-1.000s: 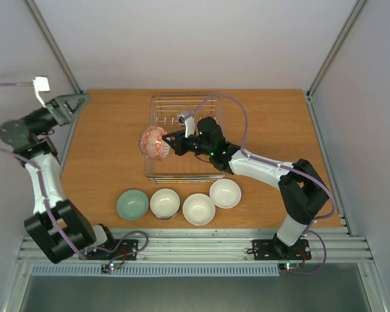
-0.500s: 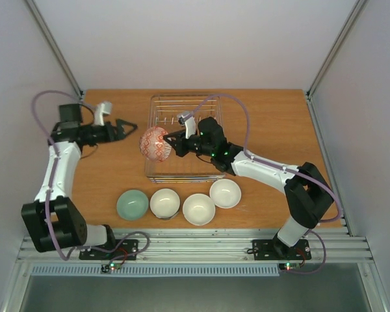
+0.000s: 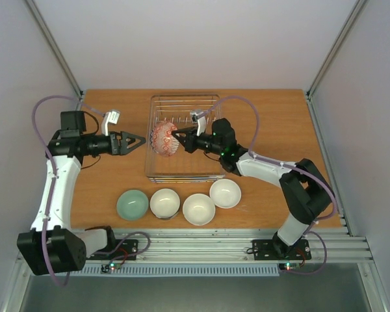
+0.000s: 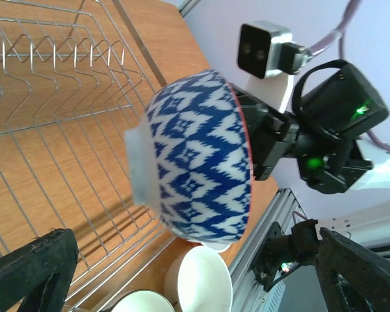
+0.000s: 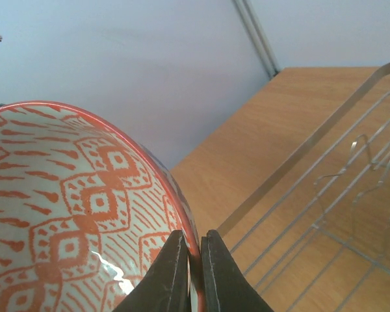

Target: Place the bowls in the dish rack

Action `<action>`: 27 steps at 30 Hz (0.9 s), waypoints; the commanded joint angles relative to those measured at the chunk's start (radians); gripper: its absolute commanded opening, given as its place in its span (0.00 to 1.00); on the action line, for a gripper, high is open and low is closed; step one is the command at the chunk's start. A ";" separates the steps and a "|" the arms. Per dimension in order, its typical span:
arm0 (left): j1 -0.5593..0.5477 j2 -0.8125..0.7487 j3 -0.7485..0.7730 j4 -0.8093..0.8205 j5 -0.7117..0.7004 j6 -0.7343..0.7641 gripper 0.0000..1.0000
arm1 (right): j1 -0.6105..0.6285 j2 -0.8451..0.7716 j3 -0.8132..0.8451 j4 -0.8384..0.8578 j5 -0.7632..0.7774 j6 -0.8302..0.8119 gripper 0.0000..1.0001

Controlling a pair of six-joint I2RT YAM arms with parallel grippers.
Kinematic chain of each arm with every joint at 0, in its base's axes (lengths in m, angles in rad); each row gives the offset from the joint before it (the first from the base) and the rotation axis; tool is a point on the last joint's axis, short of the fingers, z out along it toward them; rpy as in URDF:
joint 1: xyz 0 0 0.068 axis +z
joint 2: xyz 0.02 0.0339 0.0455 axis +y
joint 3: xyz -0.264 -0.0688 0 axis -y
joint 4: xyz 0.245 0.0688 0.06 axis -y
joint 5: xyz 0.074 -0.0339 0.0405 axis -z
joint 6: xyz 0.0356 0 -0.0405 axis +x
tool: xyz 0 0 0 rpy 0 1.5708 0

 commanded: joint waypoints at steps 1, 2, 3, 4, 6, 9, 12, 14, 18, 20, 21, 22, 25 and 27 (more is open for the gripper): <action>-0.002 -0.018 0.028 -0.021 0.055 -0.019 0.99 | -0.008 0.050 0.009 0.222 -0.092 0.092 0.01; -0.002 -0.016 0.027 -0.025 0.048 -0.020 0.99 | -0.011 0.066 0.016 0.244 -0.099 0.107 0.01; -0.003 -0.011 0.024 -0.027 0.040 -0.020 0.99 | -0.012 0.082 0.030 0.261 -0.107 0.121 0.01; -0.003 -0.007 0.020 -0.029 0.025 -0.017 0.99 | -0.013 0.098 0.040 0.271 -0.114 0.130 0.01; -0.006 0.007 0.006 -0.024 0.000 -0.018 0.99 | -0.013 0.121 0.061 0.289 -0.133 0.148 0.01; -0.010 0.031 -0.021 -0.004 -0.010 -0.022 0.99 | -0.014 0.150 0.083 0.314 -0.153 0.174 0.01; -0.019 0.046 -0.032 0.013 -0.022 -0.023 0.99 | -0.013 0.172 0.098 0.337 -0.168 0.191 0.01; -0.029 0.046 -0.037 0.018 -0.043 -0.023 0.99 | -0.014 0.175 0.101 0.349 -0.170 0.196 0.01; -0.042 0.046 -0.052 0.053 -0.062 -0.069 0.99 | -0.010 0.183 0.111 0.353 -0.182 0.204 0.01; -0.045 0.049 -0.053 0.065 -0.061 -0.079 0.99 | -0.007 0.191 0.115 0.357 -0.187 0.209 0.01; -0.046 0.050 -0.054 0.073 -0.060 -0.086 0.99 | -0.003 0.195 0.116 0.358 -0.187 0.209 0.01; -0.048 0.050 -0.055 0.078 -0.060 -0.089 0.99 | -0.001 0.199 0.116 0.358 -0.187 0.210 0.01; -0.050 0.046 -0.062 0.105 -0.047 -0.105 0.99 | 0.009 0.215 0.120 0.359 -0.187 0.211 0.01; -0.051 0.043 -0.063 0.114 -0.030 -0.114 0.99 | 0.013 0.226 0.128 0.360 -0.187 0.211 0.01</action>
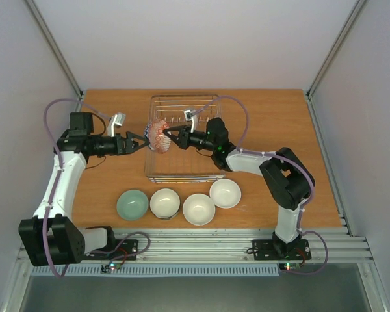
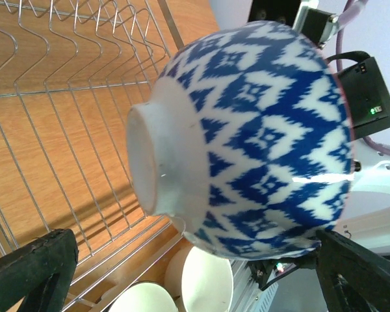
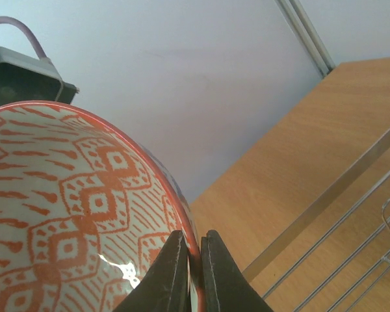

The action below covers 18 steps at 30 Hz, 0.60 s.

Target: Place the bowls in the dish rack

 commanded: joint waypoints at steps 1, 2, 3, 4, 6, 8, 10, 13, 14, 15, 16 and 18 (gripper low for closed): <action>-0.010 -0.007 -0.016 0.071 0.027 -0.038 1.00 | 0.024 0.029 0.056 0.079 -0.027 0.016 0.01; -0.012 -0.010 -0.016 0.075 0.030 -0.039 0.99 | 0.025 0.034 0.060 0.079 -0.028 0.018 0.01; -0.013 -0.012 -0.017 0.076 0.029 -0.041 0.99 | 0.026 0.039 0.065 0.081 -0.030 0.020 0.01; -0.015 -0.014 -0.019 0.078 0.028 -0.041 0.99 | 0.027 0.041 0.068 0.084 -0.032 0.023 0.01; -0.016 -0.011 -0.022 0.084 0.030 -0.041 0.99 | 0.031 0.046 0.078 0.081 -0.036 0.024 0.01; -0.019 -0.006 -0.022 0.086 0.027 -0.041 0.99 | 0.036 0.049 0.086 0.077 -0.040 0.023 0.01; -0.022 0.002 -0.022 0.089 0.018 -0.041 1.00 | 0.041 0.052 0.090 0.077 -0.043 0.024 0.01; -0.025 0.015 -0.022 0.096 0.007 -0.041 0.99 | 0.050 0.052 0.088 0.077 -0.044 0.024 0.01; -0.026 0.019 -0.022 0.096 0.007 -0.041 0.99 | 0.052 0.055 0.087 0.079 -0.043 0.022 0.01; -0.027 0.020 -0.020 0.097 0.008 -0.042 0.99 | 0.056 0.058 0.086 0.080 -0.043 0.022 0.01; -0.027 0.019 -0.021 0.100 0.009 -0.043 0.99 | 0.058 0.062 0.085 0.080 -0.042 0.022 0.01; -0.027 0.015 -0.022 0.101 0.024 -0.037 0.93 | 0.060 0.072 0.085 0.085 -0.039 0.023 0.01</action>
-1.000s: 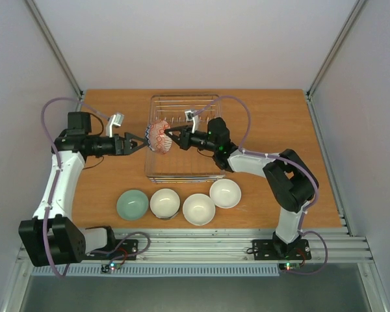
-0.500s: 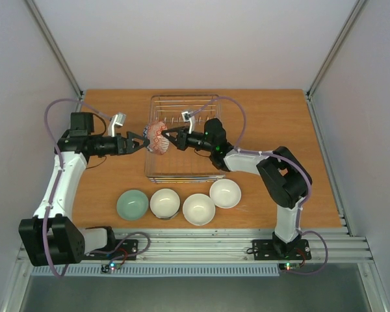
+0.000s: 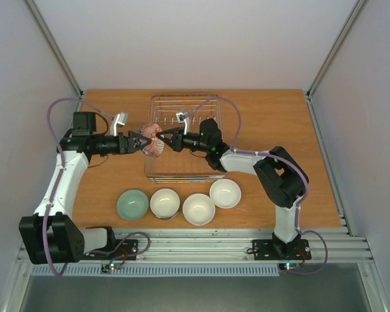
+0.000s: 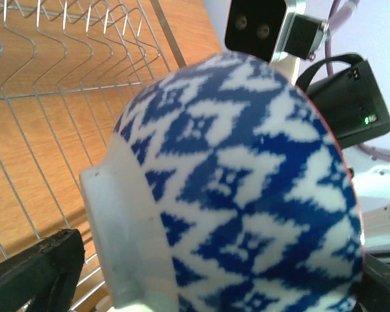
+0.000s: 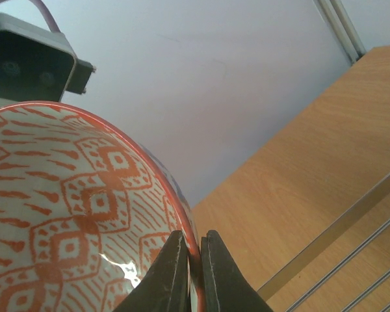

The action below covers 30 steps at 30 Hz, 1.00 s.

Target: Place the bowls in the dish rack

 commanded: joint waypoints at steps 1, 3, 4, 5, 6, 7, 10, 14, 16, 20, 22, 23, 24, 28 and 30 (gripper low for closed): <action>-0.007 0.001 -0.008 0.045 0.023 0.000 0.89 | 0.018 0.025 0.033 0.087 -0.017 0.014 0.01; -0.006 -0.009 -0.008 0.047 0.027 0.004 0.88 | 0.020 0.036 0.040 0.094 -0.026 0.022 0.01; -0.007 -0.015 -0.010 0.050 0.023 0.006 0.89 | 0.019 0.042 0.044 0.098 -0.030 0.026 0.01; -0.006 -0.020 -0.013 0.052 0.019 0.006 0.89 | 0.020 0.045 0.045 0.105 -0.030 0.030 0.01; -0.006 -0.025 -0.013 0.054 0.016 0.006 0.89 | 0.020 0.047 0.045 0.109 -0.029 0.033 0.01; -0.007 -0.027 -0.013 0.055 0.016 0.006 0.86 | 0.020 0.049 0.044 0.112 -0.026 0.033 0.01; -0.006 -0.027 -0.013 0.057 0.026 0.009 0.45 | 0.020 0.053 0.046 0.113 -0.026 0.033 0.01; -0.006 -0.020 -0.014 0.052 0.018 0.010 0.01 | 0.021 0.055 0.042 0.119 -0.027 0.033 0.01; -0.007 -0.019 -0.011 0.047 0.021 0.011 0.01 | 0.021 0.055 0.041 0.121 -0.028 0.033 0.01; -0.007 -0.025 -0.006 0.044 0.016 0.015 0.00 | 0.020 0.053 0.041 0.120 -0.032 0.028 0.20; -0.006 -0.030 -0.001 0.043 0.002 0.019 0.00 | 0.020 0.041 0.033 0.113 -0.024 0.013 0.53; -0.006 -0.029 0.004 0.041 -0.009 0.023 0.00 | 0.020 0.031 0.026 0.096 -0.012 0.000 0.63; -0.007 -0.025 0.013 0.031 -0.033 0.029 0.00 | 0.020 0.015 0.020 0.074 0.002 -0.017 0.75; -0.015 0.010 0.062 -0.006 -0.082 0.074 0.00 | 0.018 -0.076 -0.038 -0.048 0.111 -0.111 0.97; -0.043 0.035 0.091 -0.030 -0.145 0.113 0.00 | 0.016 -0.138 -0.070 -0.130 0.216 -0.161 0.99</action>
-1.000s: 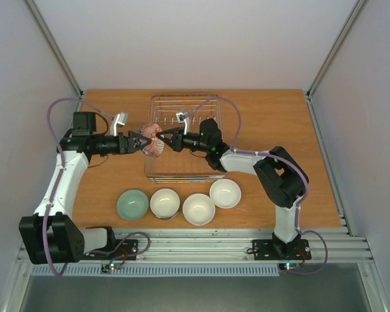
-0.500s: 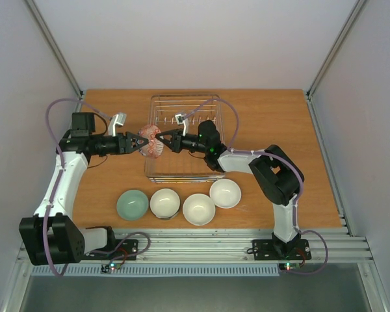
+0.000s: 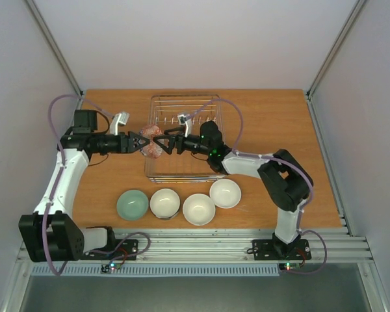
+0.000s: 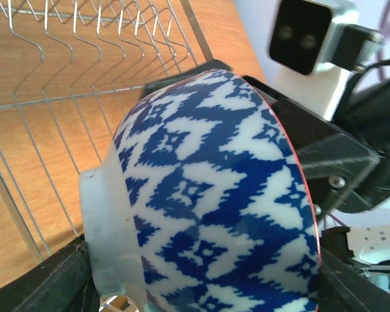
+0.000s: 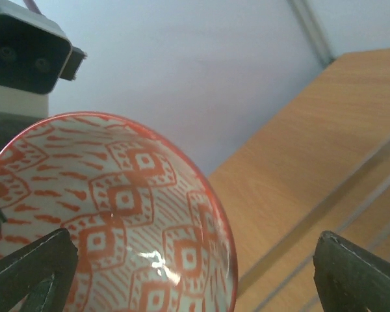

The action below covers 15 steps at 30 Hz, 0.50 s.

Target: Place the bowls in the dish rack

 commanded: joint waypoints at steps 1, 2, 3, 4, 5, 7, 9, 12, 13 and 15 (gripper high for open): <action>-0.049 0.041 0.092 -0.016 -0.109 0.096 0.01 | 0.001 -0.171 -0.067 -0.161 0.223 -0.137 0.98; -0.071 0.049 0.105 -0.019 -0.153 0.104 0.01 | 0.001 -0.209 -0.082 -0.211 0.282 -0.185 0.99; -0.100 0.054 0.116 -0.014 -0.193 0.111 0.00 | 0.001 -0.244 -0.094 -0.269 0.342 -0.212 0.98; -0.117 0.058 0.125 -0.006 -0.232 0.114 0.00 | 0.002 -0.292 -0.096 -0.339 0.401 -0.235 0.99; -0.135 0.065 0.135 0.003 -0.275 0.118 0.00 | 0.001 -0.323 -0.094 -0.411 0.455 -0.256 0.99; -0.169 0.093 0.160 0.027 -0.364 0.122 0.00 | 0.001 -0.384 -0.102 -0.545 0.545 -0.285 0.99; -0.201 0.129 0.183 0.050 -0.475 0.131 0.00 | 0.001 -0.450 -0.135 -0.600 0.593 -0.295 0.98; -0.229 0.181 0.207 0.107 -0.666 0.131 0.00 | 0.006 -0.547 -0.204 -0.647 0.614 -0.288 0.99; -0.233 0.195 0.210 0.132 -0.711 0.129 0.01 | 0.008 -0.579 -0.228 -0.659 0.616 -0.281 0.99; -0.240 0.219 0.211 0.180 -0.775 0.125 0.01 | 0.013 -0.639 -0.273 -0.669 0.623 -0.252 0.99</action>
